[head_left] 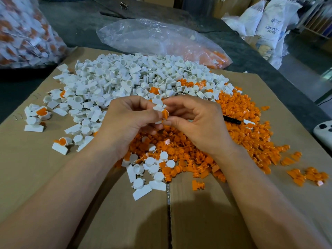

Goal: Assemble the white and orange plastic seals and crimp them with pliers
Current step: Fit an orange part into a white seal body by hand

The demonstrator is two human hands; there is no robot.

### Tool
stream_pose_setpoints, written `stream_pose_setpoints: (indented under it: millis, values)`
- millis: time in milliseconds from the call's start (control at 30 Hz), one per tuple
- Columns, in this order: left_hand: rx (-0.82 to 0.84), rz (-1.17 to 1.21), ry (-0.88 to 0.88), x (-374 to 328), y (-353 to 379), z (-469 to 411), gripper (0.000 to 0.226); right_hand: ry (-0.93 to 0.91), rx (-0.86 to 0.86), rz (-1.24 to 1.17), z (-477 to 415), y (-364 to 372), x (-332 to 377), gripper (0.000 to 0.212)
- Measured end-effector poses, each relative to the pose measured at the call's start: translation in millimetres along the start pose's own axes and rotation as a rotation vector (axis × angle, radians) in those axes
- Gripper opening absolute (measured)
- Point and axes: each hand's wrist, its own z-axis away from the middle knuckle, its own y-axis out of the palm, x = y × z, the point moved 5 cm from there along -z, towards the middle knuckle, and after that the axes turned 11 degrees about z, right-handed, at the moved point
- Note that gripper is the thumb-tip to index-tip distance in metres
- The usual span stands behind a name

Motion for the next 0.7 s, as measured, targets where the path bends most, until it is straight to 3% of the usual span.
stream_pose_setpoints:
  millis: [100, 367, 467, 567, 700]
  values:
    - [0.004, -0.007, 0.000, -0.1, -0.1, 0.1, 0.018, -0.016, -0.010, 0.087, -0.4, -1.3, 0.2, 0.026]
    - [0.003, -0.005, 0.006, -0.3, 0.7, 0.0, 0.019, 0.019, 0.013, 0.081, -0.6, -2.1, 2.8, 0.026]
    - [-0.002, 0.020, 0.004, -0.3, -0.5, -0.1, 0.017, 0.191, -0.001, 0.053, -3.8, -18.4, -8.0, 0.029]
    - [-0.011, 0.051, -0.004, -0.4, -2.2, -0.4, 0.016, 0.401, -0.004, 0.256, -4.7, -47.4, -31.7, 0.022]
    - [-0.036, 0.082, -0.007, 0.0, -4.3, -1.9, 0.017, 0.557, 0.285, 0.587, 1.8, -56.2, -58.4, 0.061]
